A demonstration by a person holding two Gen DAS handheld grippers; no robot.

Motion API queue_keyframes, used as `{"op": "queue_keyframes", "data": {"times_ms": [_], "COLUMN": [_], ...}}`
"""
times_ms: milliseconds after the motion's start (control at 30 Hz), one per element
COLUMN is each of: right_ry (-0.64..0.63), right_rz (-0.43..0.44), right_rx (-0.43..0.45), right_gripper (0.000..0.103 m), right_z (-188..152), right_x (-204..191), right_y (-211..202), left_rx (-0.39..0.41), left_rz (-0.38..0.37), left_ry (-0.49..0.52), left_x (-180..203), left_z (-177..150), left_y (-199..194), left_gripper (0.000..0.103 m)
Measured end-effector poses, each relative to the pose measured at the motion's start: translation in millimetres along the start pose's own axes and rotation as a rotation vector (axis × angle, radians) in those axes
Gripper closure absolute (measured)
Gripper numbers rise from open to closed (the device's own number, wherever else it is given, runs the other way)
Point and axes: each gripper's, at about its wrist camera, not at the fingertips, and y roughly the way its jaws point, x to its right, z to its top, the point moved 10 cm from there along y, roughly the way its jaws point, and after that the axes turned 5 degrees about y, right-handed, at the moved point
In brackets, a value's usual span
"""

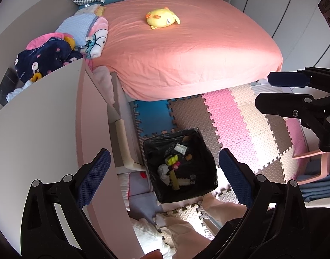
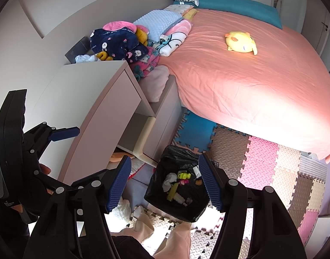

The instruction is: Collect trash

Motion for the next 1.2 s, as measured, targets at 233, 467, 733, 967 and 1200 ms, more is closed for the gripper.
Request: {"op": "queue_keyframes", "data": {"times_ms": [233,467,733,967,1200], "right_ry": [0.001,-0.001,0.001,0.001,0.002], "right_rz": [0.0,0.0,-0.002,-0.003,-0.002], "right_rx": [-0.001,-0.001,-0.003,-0.005,-0.009], "right_gripper": [0.037,0.037,0.037,0.037,0.037], "right_z": [0.4,0.5,0.2,-0.2,-0.9], "right_x": [0.0,0.9,0.9,3.1,7.8], "right_y": [0.4,1.1,1.6,3.0,4.0], "left_rx": [-0.002,-0.001,0.017,0.017,0.016], "left_rz": [-0.002,0.007,0.005,0.006,0.006], "left_ry": [0.0,0.003,0.004,0.006,0.008], "left_x": [0.7,-1.3,-0.9,-1.2,-0.1], "left_z": [0.6,1.0,3.3,3.5,3.5], "left_y": [0.5,2.0,0.6,0.7,1.8], "left_gripper": [0.006,0.006,0.006,0.006,0.006]}}
